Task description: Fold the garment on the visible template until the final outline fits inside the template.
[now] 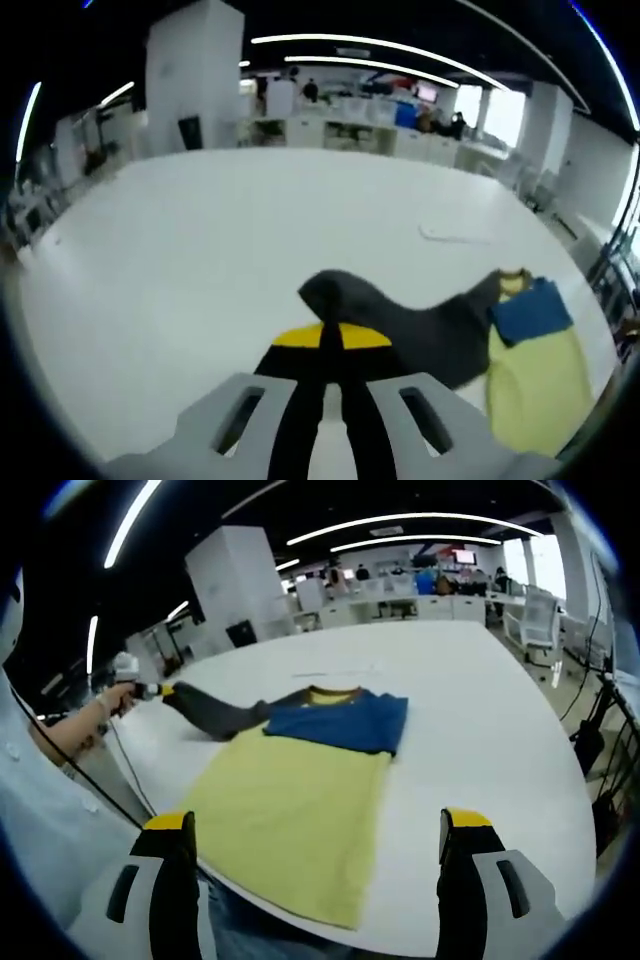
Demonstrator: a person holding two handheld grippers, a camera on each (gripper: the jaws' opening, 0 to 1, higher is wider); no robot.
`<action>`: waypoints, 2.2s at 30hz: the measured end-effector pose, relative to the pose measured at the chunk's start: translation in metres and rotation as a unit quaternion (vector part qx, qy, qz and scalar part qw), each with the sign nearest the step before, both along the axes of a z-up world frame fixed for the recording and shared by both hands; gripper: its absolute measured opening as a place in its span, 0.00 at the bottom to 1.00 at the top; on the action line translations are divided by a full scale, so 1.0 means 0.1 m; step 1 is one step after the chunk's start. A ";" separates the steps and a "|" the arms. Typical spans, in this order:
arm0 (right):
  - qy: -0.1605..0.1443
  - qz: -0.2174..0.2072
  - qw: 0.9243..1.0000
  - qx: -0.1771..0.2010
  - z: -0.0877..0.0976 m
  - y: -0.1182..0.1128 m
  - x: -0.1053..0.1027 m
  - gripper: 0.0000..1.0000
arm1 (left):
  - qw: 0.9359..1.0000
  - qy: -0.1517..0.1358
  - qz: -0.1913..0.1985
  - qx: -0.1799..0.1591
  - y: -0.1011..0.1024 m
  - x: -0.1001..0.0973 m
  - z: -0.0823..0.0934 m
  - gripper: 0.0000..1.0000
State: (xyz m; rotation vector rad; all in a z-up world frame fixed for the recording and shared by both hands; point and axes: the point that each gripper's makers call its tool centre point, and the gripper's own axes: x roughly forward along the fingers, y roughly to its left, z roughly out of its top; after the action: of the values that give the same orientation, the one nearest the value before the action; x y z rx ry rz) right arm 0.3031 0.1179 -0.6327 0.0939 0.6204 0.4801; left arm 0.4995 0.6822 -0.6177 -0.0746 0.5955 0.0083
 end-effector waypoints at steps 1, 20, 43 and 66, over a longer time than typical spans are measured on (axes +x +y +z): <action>0.000 -0.001 1.000 0.000 0.00 -0.01 -0.01 1.00 | 1.000 -0.003 -0.002 0.002 -0.01 0.00 0.03 0.00; -0.004 0.000 1.000 0.010 -0.04 -0.12 -0.11 1.00 | 0.995 -0.079 -0.058 0.032 -0.54 0.08 0.85 0.00; -0.007 -0.020 1.000 0.018 -0.08 -0.27 -0.23 1.00 | 0.978 -0.097 -0.181 0.034 -1.62 0.41 1.24 0.00; -0.004 -0.039 0.999 0.021 -0.08 -0.42 -0.37 1.00 | 0.953 -0.109 -0.281 0.040 -2.57 0.53 1.39 0.00</action>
State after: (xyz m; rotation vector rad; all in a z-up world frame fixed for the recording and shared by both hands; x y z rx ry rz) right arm 0.2665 0.0756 -0.6406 0.1556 0.5966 0.4184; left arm 0.5527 0.4255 -0.4787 0.1734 0.3789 -0.5241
